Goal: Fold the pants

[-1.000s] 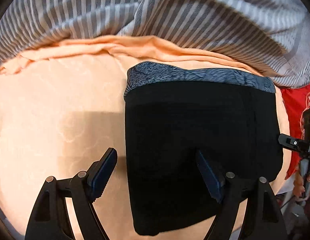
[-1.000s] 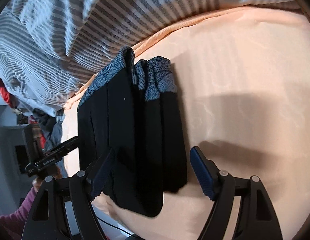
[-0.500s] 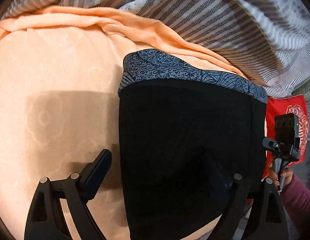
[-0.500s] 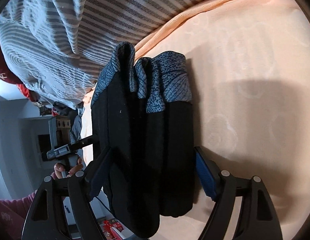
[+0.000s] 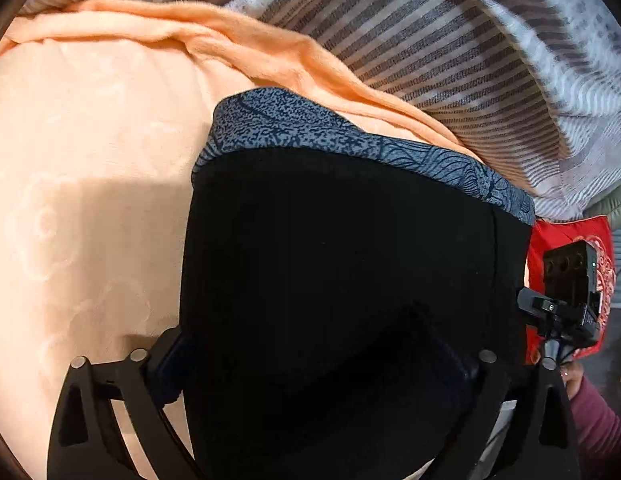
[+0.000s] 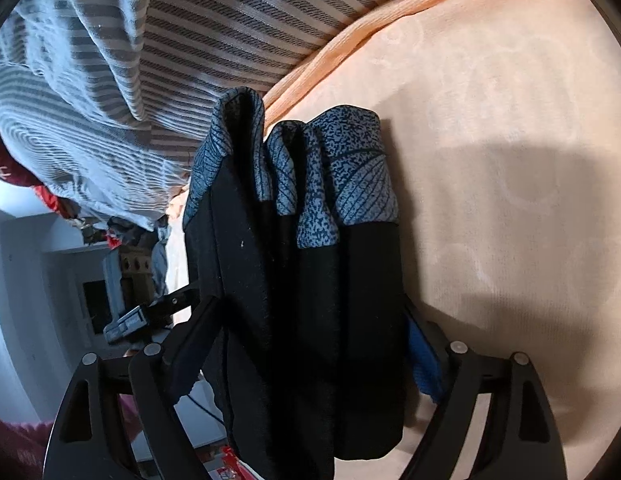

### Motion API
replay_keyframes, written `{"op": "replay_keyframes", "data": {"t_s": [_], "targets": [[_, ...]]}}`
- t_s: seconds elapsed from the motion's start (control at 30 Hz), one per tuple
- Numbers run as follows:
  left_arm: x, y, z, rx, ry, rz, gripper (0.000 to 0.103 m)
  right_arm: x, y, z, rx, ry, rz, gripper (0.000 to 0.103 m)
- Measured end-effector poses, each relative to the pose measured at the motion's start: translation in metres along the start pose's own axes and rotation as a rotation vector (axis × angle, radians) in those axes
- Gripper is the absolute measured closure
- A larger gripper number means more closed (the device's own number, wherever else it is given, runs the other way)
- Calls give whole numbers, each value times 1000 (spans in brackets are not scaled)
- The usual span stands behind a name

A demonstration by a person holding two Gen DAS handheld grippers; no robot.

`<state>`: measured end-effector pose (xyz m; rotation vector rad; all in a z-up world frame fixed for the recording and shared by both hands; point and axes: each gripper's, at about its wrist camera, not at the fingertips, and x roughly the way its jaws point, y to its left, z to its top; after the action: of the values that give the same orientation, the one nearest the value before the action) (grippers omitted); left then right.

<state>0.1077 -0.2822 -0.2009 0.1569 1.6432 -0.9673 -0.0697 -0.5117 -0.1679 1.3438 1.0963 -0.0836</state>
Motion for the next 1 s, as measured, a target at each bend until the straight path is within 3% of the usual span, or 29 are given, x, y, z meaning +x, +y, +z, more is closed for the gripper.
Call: {"op": "replay_keyframes", "data": {"t_s": [0.13,0.23,0.57,0.77,1.0], "targets": [[-11,-17,-8,37,-40,25,28,-3,12,-6,21,-26,13,40],[-18,-30,-14,57,-63,51,32,-9,16,-12,52,-44,44,51],[-50,-71,-36,92,-88,109,32,-34,36,-39,31,-37,87,53],[-70,-77,-82,81,-90,125,32,-55,37,-74,18,-14,79,53],[-67,-73,-135,75,-58,149,32,-65,21,-120,18,17,61,53]]}}
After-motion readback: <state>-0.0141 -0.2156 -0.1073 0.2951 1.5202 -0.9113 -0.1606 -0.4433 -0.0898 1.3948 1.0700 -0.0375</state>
